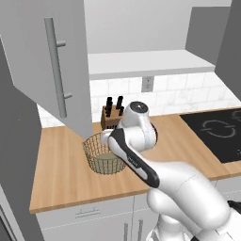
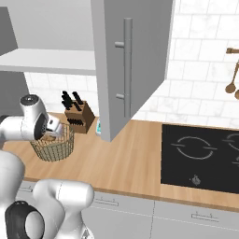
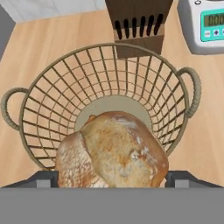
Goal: Open the cabinet, pick up the bread from the cabinet and place it in the basket. Then move the basket to the dining counter.
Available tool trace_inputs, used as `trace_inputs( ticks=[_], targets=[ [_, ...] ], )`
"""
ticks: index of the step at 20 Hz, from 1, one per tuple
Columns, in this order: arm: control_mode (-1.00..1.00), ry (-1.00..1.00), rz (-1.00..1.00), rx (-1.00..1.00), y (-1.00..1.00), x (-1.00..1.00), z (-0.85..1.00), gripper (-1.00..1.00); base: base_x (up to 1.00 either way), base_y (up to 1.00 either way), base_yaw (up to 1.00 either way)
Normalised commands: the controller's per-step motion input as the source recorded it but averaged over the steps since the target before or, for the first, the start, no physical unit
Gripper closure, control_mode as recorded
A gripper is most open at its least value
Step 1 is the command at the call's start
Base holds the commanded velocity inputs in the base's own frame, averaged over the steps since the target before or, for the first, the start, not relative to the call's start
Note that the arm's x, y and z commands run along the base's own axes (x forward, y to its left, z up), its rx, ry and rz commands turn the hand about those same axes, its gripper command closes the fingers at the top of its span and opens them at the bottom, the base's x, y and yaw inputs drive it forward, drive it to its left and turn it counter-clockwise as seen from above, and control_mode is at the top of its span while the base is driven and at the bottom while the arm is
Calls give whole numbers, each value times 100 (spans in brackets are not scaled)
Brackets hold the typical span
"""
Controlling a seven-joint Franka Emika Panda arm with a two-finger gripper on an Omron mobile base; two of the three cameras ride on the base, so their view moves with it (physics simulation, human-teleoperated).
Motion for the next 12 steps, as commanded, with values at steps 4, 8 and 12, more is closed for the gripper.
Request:
trace_inputs(
  ticks=[4, 8, 12],
  targets=[
    [-100, 8, 0, 0, 16, 26, -49, 100, 0, 0, 0],
    [-100, 10, 0, 0, 4, 23, -44, 100, 0, 0, 0],
    [-100, 9, 0, 0, 3, 26, -35, 100, 0, 0, 0]
  ],
)
